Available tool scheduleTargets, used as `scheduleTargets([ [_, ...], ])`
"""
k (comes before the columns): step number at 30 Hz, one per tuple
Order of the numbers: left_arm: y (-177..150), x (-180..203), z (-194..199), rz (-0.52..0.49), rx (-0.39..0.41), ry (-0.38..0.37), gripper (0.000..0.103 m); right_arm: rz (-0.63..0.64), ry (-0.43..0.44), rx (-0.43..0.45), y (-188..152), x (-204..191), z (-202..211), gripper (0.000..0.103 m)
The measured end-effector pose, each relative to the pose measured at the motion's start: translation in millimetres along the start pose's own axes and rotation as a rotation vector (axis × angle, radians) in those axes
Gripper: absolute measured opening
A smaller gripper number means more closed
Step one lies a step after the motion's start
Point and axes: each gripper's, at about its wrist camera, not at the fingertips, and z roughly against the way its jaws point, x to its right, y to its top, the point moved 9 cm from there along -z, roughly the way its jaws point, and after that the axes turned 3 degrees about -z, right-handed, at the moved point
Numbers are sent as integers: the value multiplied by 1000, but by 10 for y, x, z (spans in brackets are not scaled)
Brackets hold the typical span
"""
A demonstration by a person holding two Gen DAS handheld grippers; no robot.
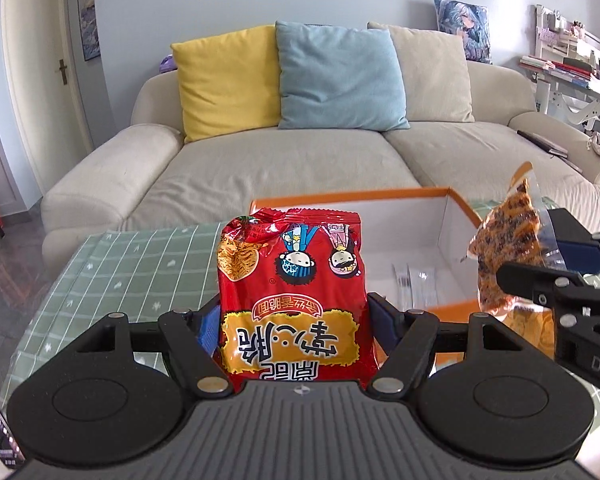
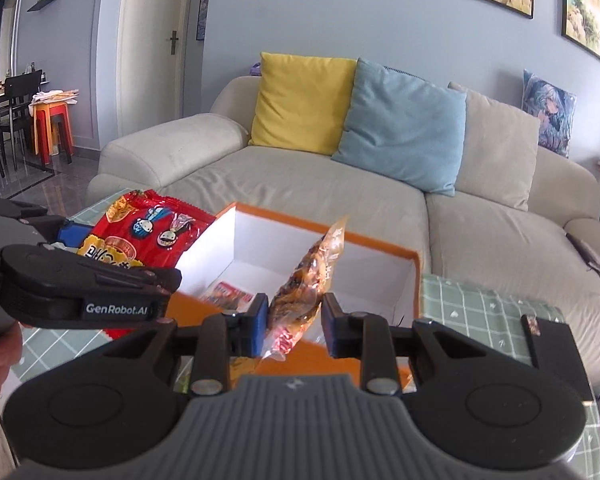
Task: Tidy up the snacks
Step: 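Carry both packets over the orange box and open both tools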
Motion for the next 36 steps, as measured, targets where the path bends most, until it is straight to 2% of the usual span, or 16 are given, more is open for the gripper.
scheduleTargets([
  [8, 262, 131, -326, -6, -13, -26, 83, 67, -42, -2, 288, 180, -360, 25],
  [14, 341, 263, -646, -48, -62, -55, 83, 120, -58, -44, 358, 293, -717, 25],
  [28, 156, 531, -1378, -105, -203, -88, 83, 218, -121, -216, 18, 603, -1576, 23],
  [36, -38, 630, -1677, -151, -306, -91, 83, 218, -132, -285, -157, 702, -1872, 23],
])
